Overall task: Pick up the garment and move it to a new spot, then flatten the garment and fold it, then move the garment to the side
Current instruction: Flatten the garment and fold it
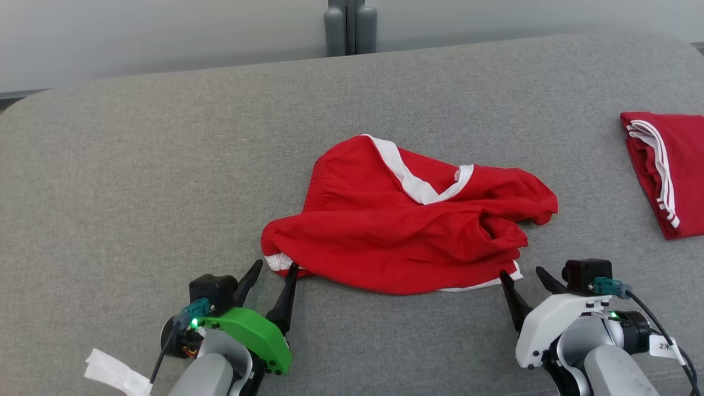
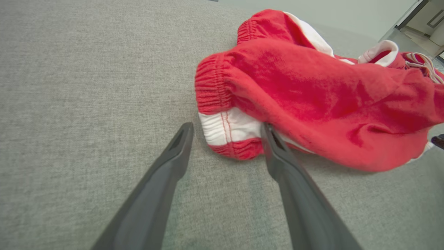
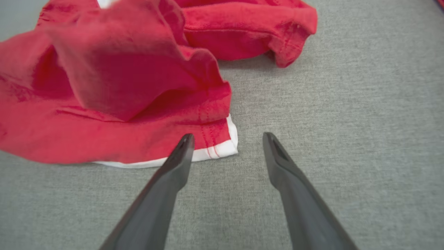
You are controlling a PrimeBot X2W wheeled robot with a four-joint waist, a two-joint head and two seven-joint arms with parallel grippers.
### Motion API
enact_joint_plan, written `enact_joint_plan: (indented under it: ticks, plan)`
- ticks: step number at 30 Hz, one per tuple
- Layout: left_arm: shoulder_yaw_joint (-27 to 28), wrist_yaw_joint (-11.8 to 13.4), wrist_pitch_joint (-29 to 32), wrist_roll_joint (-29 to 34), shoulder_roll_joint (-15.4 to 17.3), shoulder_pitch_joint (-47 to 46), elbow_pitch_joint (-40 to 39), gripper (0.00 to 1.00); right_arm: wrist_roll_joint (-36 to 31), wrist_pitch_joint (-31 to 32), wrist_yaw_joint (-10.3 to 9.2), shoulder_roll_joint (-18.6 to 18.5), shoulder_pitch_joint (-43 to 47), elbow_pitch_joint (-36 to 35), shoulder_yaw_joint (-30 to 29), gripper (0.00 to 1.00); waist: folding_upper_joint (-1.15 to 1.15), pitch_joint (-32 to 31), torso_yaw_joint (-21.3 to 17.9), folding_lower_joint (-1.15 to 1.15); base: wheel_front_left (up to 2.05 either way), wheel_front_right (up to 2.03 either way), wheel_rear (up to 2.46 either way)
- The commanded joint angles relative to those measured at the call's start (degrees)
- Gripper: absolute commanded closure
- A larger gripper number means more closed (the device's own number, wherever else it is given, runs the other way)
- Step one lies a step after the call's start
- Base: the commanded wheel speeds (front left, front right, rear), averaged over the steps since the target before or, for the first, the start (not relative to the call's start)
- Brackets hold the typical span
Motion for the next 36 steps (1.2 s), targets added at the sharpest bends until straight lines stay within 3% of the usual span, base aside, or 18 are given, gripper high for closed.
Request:
enact_joint_plan:
  ticks: [1, 17, 18, 19, 20, 21, 30, 36]
  plan:
    - [-0.5, -0.2, -0.4, -0.4, 0.1, -1.6, 0.6, 0.0, 0.3, -0.4, -0.09, -0.1, -1.2, 1.2, 0.2, 0.0, 0.0, 1.0, 0.1, 0.0, 0.0, 0.0, 0.0]
    - [0.3, 0.0, -1.6, -3.1, -0.5, -5.4, 8.7, 0.0, 2.4, -1.2, -0.03, 0.5, -4.5, 8.7, 4.5, 0.0, 0.0, 2.2, 0.9, 0.0, 0.0, 0.0, 0.0]
    - [-0.1, 0.0, -1.6, -3.1, -0.6, -5.5, 9.0, 0.07, 2.6, -1.0, -0.03, 0.5, -4.6, 9.1, 4.8, 0.04, 0.0, 2.2, 0.9, 0.0, 0.0, 0.0, 0.0]
    - [-0.5, -0.1, -1.6, -3.1, -0.7, -5.6, 9.3, 0.54, 2.6, -1.2, -0.03, 0.4, -4.7, 9.3, 5.0, 0.31, 0.0, 2.1, 0.9, 0.0, 0.0, 0.0, 0.0]
    - [-0.7, -0.1, -1.5, -3.3, -0.7, -5.6, 9.4, 0.93, 2.7, -1.3, -0.03, 0.3, -4.8, 9.5, 5.0, 0.75, 0.0, 2.1, 0.9, 0.0, 0.0, 0.0, 0.0]
    - [-0.9, -0.1, -1.6, -3.4, -0.8, -5.7, 9.6, 1.0, 2.7, -1.5, -0.03, 0.3, -4.8, 9.7, 5.2, 1.0, 0.0, 2.0, 1.0, 0.0, 0.0, 0.0, 0.0]
    - [-3.2, -0.2, -1.7, -5.9, -0.5, -5.1, 7.7, 1.0, 3.7, -3.7, -0.06, -0.2, -3.4, 7.6, 3.5, 1.0, 0.0, 0.0, 1.0, 0.0, 0.0, 0.0, 0.0]
    - [-0.5, -0.2, -1.7, -6.4, 0.7, -2.9, 0.2, 1.0, 6.3, -5.0, -0.06, -0.3, -1.5, 2.7, 1.2, 1.0, 0.0, -1.6, 0.6, 0.0, 0.0, 0.0, 0.0]
